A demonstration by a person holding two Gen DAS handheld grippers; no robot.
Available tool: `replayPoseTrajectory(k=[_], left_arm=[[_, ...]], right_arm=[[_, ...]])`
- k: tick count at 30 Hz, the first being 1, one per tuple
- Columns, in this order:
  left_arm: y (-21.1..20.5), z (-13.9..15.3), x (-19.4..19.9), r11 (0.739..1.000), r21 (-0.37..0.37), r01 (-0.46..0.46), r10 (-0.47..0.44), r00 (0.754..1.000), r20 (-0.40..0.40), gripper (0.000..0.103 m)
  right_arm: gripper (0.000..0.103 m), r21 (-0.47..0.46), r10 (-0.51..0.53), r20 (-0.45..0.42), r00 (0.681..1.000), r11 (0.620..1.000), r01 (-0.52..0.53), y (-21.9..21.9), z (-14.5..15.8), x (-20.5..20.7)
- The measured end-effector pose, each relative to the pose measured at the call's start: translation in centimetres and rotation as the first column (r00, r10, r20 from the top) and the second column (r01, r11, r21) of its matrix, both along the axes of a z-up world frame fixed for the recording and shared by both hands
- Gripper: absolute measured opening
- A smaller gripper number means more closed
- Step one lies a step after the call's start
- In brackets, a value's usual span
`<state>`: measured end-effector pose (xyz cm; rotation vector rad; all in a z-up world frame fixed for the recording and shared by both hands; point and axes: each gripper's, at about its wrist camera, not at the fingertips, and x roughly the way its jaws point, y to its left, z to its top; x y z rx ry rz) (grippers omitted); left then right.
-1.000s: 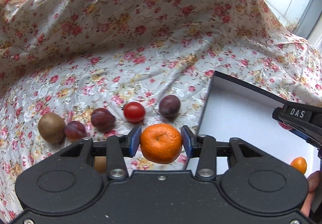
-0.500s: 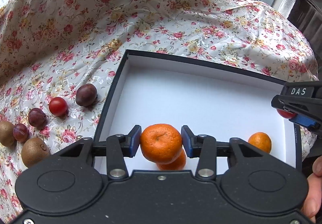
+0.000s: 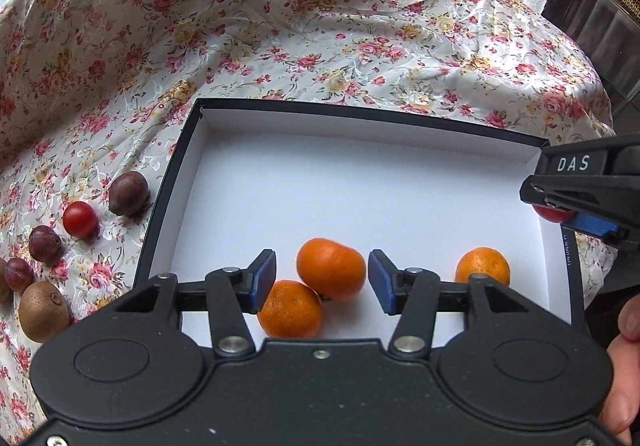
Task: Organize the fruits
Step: 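Lower orange into white box and open left tool while right tool releases tomato there, then lift both open tools away from the fruit in the box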
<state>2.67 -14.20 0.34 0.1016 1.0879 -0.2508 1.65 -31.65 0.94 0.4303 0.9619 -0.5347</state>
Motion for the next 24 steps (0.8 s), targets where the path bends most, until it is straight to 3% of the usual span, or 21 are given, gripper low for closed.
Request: replayPoseTrajectory(k=[9,24], left_arm=[[0.0,0.0,-0.5,1.0,0.009,0.025,-0.025,1.0,-0.014,0.062],[0.4,0.2,-1.5,0.998,0.013,0.065,-0.064,0.997,-0.031,0.062]], right_arm=[[0.038,0.018,0.037,0.012,0.999,0.999,-0.037,0.8,0.4,0.2],[0.038,0.081,-0.044,-0.017,0.999,0.996,0.045,0.3,-0.2,0.6]])
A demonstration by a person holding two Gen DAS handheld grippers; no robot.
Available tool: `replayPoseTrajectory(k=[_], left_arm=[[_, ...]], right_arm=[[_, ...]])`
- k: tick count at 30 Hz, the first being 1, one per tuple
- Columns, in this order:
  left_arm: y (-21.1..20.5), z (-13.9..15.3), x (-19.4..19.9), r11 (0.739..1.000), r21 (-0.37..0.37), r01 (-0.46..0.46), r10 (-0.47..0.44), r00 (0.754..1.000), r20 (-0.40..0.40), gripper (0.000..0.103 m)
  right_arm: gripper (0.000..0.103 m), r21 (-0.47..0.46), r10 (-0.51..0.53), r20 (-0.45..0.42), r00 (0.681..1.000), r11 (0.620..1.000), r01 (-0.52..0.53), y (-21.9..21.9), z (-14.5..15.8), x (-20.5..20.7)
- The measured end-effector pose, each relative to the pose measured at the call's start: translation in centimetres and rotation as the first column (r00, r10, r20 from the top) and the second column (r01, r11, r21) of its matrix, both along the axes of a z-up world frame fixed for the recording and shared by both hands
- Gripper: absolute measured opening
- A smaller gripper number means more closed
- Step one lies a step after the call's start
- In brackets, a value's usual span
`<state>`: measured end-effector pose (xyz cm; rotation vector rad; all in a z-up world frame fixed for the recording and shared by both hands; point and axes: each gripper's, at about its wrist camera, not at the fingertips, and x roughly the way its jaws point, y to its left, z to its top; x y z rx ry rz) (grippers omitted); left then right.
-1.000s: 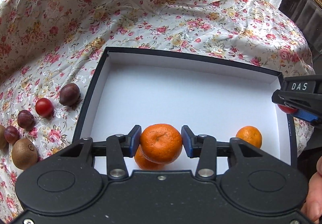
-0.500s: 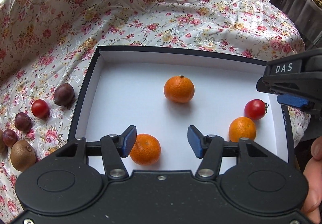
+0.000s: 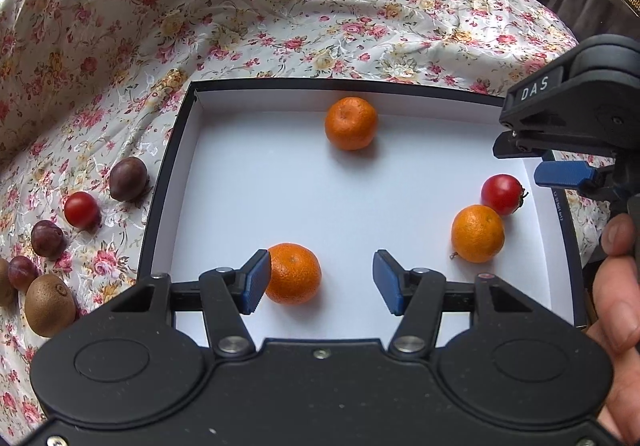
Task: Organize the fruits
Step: 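Lift both open tools away from the fruit in the box, then move both open tools from the box toward the fruit on the cloth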
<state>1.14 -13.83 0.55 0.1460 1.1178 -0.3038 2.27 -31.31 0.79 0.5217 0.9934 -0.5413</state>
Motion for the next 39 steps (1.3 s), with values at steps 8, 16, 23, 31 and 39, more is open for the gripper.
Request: replayPoseTrajectory(k=[8,16,23,31,39], left_arm=[[0.7,-0.1,-0.1,1.0,0.019,0.002,-0.002,1.0,-0.008,0.062],[1.8,-0.1,-0.2,1.0,0.01,-0.001,0.001,0.999,-0.036,0.062],[2.6,-0.3,-0.3,1.0,0.02,0.004,-0.004,0.999,-0.039,0.062],[4.3,0.1,-0.2,1.0,0.022,-0.017,0.018,0.999,-0.028,0.062],[6.5,0.2,0.3,0.998,0.02,-0.057,0.057,0.998,-0.028,0.062]], right_arm=[[0.038,-0.009,0.002,-0.033,0.999,1.0,-0.002,0.5,-0.4,0.5],[0.038,-0.013,0.025,-0.042,0.999,1.0,-0.026,1.7,-0.4,1.2],[0.038,-0.013,0.04,-0.046,0.998,0.999,-0.041,2.8,-0.5,1.7],[0.038,-0.008,0.067,-0.046,0.997,0.998,-0.068,4.8,-0.5,2.4],[0.038,-0.013,0.096,-0.047,0.994,0.995,-0.097,6.9,-0.6,3.1]])
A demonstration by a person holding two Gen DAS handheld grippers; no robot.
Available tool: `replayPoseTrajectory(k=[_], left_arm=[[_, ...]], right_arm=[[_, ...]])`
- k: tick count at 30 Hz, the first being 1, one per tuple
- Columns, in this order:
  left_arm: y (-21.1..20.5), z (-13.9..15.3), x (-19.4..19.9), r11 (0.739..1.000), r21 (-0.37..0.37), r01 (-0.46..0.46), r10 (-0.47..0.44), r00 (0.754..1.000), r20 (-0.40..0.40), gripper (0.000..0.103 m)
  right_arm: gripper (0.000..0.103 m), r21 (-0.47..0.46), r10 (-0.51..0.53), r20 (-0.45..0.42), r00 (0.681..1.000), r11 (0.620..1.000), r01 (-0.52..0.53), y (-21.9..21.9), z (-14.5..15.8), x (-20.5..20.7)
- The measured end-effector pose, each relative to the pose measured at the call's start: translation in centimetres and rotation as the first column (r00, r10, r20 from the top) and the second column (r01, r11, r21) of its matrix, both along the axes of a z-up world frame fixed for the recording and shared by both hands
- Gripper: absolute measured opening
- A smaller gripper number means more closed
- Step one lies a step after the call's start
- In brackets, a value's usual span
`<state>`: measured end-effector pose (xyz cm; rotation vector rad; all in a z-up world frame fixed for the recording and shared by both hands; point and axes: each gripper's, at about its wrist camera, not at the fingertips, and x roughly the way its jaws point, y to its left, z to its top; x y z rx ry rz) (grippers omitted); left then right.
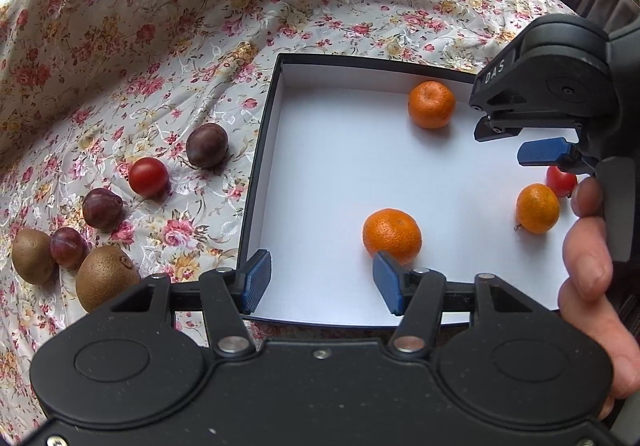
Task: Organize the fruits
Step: 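Move both open tools from the box toward the fruit on the cloth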
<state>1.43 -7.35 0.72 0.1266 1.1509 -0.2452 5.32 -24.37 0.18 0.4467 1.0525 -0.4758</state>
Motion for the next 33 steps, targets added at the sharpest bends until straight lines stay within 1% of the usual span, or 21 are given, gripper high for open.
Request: replayPoseTrajectory(k=[8,13,18,21,24,28,33], left_arm=[[2.5,0.0,0.4,0.999,0.004,-0.038,0.038,0.999,0.005,0.062],[4.6,0.2,0.8,0.997,-0.009,-0.075,0.075,0.997,0.006,0.062],[7.4,0.8,1.4,0.991,-0.028,-0.132,0.133,0.991,0.023,0.062],[9.4,0.9,1.9,0.982,-0.037,-0.185,0.186,0.982,0.028,0.062],[11.5,0.8,2.4,0.97,-0.042,-0.241,0.243,0.97,0.024,0.062],[15.1,0.9,2.6,0.942,-0.052,-0.331,0.333,0.942,0.042,0.062],[19.6,0.6,3.1,0.892,-0.04,-0.45,0.452,0.89,0.061,0.062]], right_arm=[[0.038,0.005,0.04,-0.001,0.999,0.999,-0.04,2.2,-0.3,0.7],[0.038,-0.004,0.071,0.005,0.997,0.997,-0.071,4.3,-0.3,1.3],[0.038,-0.008,0.112,0.016,0.994,0.994,-0.112,6.3,-0.1,1.7],[0.038,-0.009,0.139,0.024,0.99,0.99,-0.139,7.7,0.1,2.1],[0.038,-0.008,0.174,0.037,0.984,0.985,-0.174,9.2,0.4,2.3],[0.038,-0.002,0.23,0.058,0.972,0.973,-0.23,11.4,0.8,2.6],[0.038,0.016,0.3,0.085,0.95,0.953,-0.303,14.5,1.2,3.0]])
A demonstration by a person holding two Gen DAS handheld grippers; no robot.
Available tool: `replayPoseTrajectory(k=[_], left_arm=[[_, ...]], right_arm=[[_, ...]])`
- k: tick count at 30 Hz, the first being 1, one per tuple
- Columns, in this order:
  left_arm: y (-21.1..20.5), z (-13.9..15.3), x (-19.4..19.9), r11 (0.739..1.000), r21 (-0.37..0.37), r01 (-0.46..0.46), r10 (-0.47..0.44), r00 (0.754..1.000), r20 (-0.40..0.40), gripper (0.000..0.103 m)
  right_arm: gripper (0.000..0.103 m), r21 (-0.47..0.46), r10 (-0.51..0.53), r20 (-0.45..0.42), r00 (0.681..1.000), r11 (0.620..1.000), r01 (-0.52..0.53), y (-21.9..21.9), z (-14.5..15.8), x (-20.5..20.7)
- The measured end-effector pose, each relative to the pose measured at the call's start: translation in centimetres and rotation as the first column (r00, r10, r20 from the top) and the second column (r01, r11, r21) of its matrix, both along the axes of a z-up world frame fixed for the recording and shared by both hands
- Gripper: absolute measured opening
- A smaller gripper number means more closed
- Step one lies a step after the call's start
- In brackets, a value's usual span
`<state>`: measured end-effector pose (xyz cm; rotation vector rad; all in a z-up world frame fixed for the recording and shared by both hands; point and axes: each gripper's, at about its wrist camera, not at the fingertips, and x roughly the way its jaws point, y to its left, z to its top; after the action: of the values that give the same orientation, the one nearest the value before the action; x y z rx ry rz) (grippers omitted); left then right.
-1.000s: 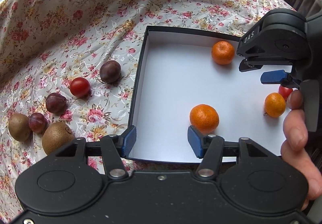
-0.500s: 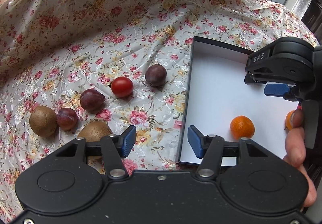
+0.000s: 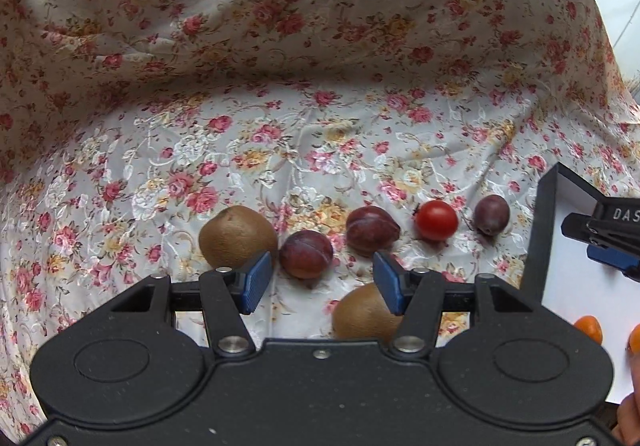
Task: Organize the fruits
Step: 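Move both open tools from the box toward the fruit on the cloth, then close left tool on a brown kiwi while right tool grasps a dark red plum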
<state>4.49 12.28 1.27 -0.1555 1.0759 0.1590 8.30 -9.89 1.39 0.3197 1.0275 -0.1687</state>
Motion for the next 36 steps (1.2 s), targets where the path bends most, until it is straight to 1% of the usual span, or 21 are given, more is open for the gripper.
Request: replayPoseTrajectory(k=[4,8,14,16,19,24,30,36], left_arm=[[3.7,-0.7,0.1,0.995,0.017,-0.101,0.102,0.995,-0.007,0.062],[6.7,-1.2,-0.1,0.984,0.003,-0.179,0.179,0.984,-0.021,0.062],[10.0,-1.9,-0.4,0.965,-0.018,-0.26,0.26,0.965,-0.041,0.062],[10.7,-2.2,-0.5,0.959,-0.03,-0.281,0.279,0.959,-0.054,0.062],[11.3,-2.3,-0.6,0.955,-0.042,-0.292,0.289,0.955,-0.063,0.062],[11.3,-2.4,-0.8,0.959,-0.042,-0.282,0.278,0.958,-0.07,0.062],[11.1,-2.7,-0.9,0.969,-0.024,-0.247,0.245,0.967,-0.075,0.062],[11.6,-3.0,-1.1,0.971,-0.024,-0.236,0.234,0.969,-0.075,0.062]], right_arm=[[0.038,0.023,0.059,0.001,0.998,0.998,-0.059,2.7,0.0,0.2],[0.038,0.057,0.102,-0.01,0.995,0.993,-0.102,5.1,-0.4,0.6],[0.038,0.072,0.181,-0.042,0.983,0.981,-0.177,8.1,-1.4,0.9],[0.038,0.098,0.216,-0.055,0.975,0.973,-0.21,9.0,-1.9,1.0],[0.038,0.142,0.255,-0.067,0.965,0.959,-0.244,9.9,-2.3,1.0],[0.038,0.139,0.268,-0.076,0.961,0.957,-0.256,11.7,-2.9,1.1],[0.038,0.141,0.252,-0.087,0.964,0.961,-0.238,12.8,-3.9,1.8],[0.038,0.199,0.225,-0.072,0.972,0.958,-0.207,13.4,-4.6,2.5]])
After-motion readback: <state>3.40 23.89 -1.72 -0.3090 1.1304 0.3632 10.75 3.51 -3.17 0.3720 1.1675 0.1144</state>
